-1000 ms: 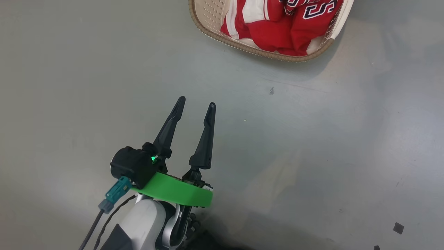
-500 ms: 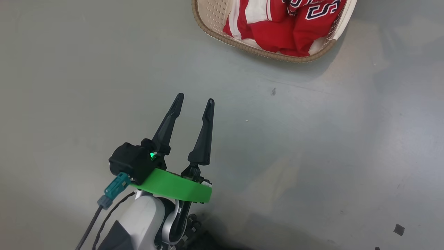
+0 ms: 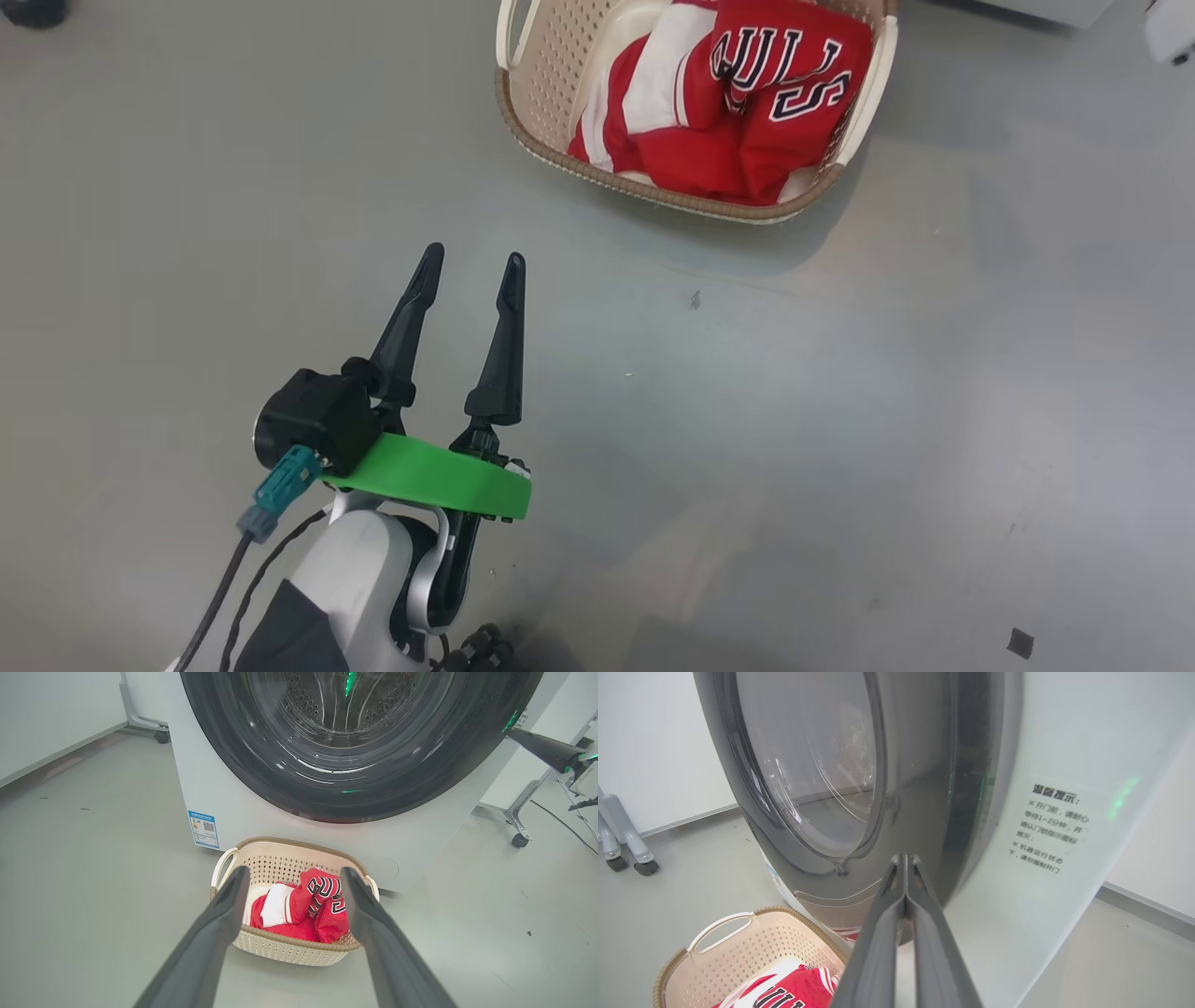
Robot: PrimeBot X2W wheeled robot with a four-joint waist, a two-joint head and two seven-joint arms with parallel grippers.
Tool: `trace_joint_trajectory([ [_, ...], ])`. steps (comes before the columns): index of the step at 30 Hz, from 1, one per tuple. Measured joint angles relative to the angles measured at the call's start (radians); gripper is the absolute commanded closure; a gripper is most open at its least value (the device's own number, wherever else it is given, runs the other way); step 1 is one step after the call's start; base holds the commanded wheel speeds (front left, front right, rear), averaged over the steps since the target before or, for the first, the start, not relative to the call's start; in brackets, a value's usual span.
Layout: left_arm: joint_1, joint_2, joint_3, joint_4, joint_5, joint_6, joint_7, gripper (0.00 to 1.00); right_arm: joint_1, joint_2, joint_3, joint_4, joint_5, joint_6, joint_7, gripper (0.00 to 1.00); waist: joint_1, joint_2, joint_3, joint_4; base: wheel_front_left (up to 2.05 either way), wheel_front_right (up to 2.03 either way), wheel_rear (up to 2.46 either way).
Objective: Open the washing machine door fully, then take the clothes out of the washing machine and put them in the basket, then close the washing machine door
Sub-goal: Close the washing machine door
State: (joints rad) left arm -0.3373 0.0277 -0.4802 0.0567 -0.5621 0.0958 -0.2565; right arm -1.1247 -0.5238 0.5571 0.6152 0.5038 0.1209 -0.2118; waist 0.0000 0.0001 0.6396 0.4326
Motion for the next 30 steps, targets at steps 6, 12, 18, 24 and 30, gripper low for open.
trace_joint_trajectory([
  [6,0.0,0.0,0.035,0.042,0.044,-0.004,0.0,0.0,0.095,0.05,0.025,0.013,0.016,0.001,-0.024,1.0,0.0,0.0,-0.071,-0.036,0.0,0.0,0.0],
  [12,0.005,0.0,0.089,0.079,0.084,-0.015,0.0,0.0,0.192,0.112,0.021,0.015,0.062,0.001,-0.034,1.0,0.0,0.0,-0.142,-0.091,0.0,0.0,0.0],
  [18,0.031,0.002,0.137,0.11,0.103,-0.032,0.0,0.0,0.302,0.161,0.005,0.025,0.096,0.001,-0.04,1.0,0.0,0.0,-0.217,-0.159,0.0,0.0,0.0],
  [24,0.09,0.021,0.166,0.14,0.115,-0.05,0.0,0.0,0.383,0.203,-0.058,-0.041,0.113,0.001,-0.04,1.0,-0.0001,0.0,-0.304,-0.244,0.0,0.0,0.0],
  [30,0.122,0.02,0.171,0.151,0.123,-0.067,0.0,0.0,0.492,0.206,-0.156,-0.1,0.131,-0.01,-0.04,1.0,-0.0001,0.0,-0.376,-0.314,0.0,0.0,0.0],
])
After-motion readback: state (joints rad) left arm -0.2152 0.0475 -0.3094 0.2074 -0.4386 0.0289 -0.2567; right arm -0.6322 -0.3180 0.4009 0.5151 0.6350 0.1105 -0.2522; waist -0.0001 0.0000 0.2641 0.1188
